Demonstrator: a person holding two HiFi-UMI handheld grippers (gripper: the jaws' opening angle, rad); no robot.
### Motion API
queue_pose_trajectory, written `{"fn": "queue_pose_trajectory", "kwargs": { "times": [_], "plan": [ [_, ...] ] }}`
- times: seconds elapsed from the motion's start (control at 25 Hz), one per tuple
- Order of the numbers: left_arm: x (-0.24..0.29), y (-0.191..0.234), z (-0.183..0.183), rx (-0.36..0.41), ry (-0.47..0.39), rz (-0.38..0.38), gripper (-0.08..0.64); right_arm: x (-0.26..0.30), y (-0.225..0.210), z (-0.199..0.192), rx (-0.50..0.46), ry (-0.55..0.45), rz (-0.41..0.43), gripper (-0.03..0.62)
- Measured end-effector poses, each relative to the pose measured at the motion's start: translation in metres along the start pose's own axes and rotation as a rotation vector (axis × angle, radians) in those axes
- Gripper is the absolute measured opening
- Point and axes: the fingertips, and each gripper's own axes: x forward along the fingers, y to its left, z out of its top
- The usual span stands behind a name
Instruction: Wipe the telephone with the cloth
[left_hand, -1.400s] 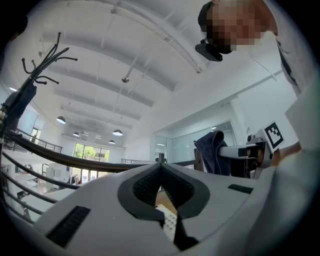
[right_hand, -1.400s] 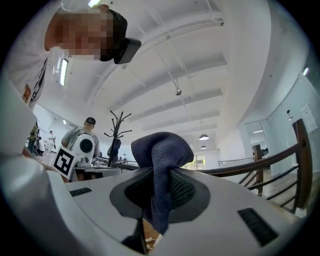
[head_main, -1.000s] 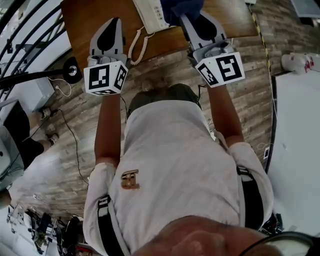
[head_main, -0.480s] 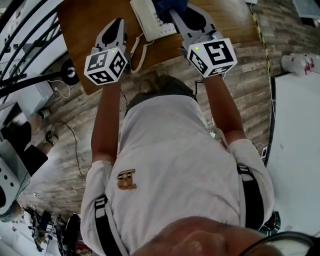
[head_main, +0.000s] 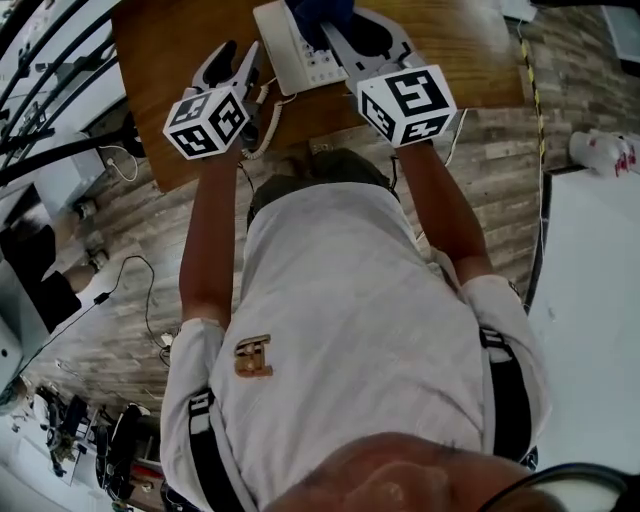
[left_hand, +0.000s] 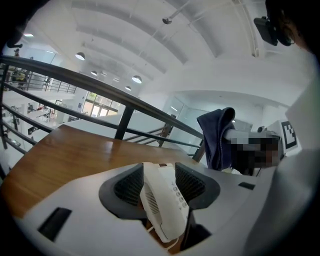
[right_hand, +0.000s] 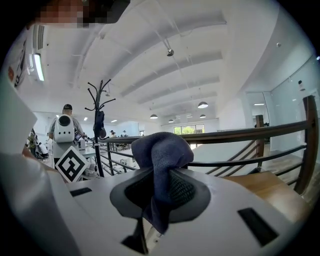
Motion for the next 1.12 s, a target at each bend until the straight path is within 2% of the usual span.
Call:
{"fn": "queue_pose_trajectory", "kwargs": {
  "times": [0.32,0.52,0.72,0.92,1.12],
  "plan": [
    [0.022,0.01,-0.038,-0.102,0.122,0.003,0.247,0.025,0.004,-0.028,0.031,0.104,0.068,0.078],
    [0.032,0.016,-0.057,-0.164,0.187,-0.043,0.249,0.045,0.017,-0.046,0.044,0.194,0.063,0.078],
    [0.039,0.011,-0.067,-0.187,0.271,-0.104,0.253,0.064,0.021,-0.062,0.066,0.305,0.041,0.078],
    [0.04,0.011,-0.079,-0.196,0.341,-0.127,0.253,0.083,0.024,-0.081,0.101,0.416,0.039,0.078],
    [0.042,0.01,-0.09,-0.214,0.392,-0.167,0.253,0.099,0.027,-0.098,0.096,0.518,0.034,0.078]
  ]
}}
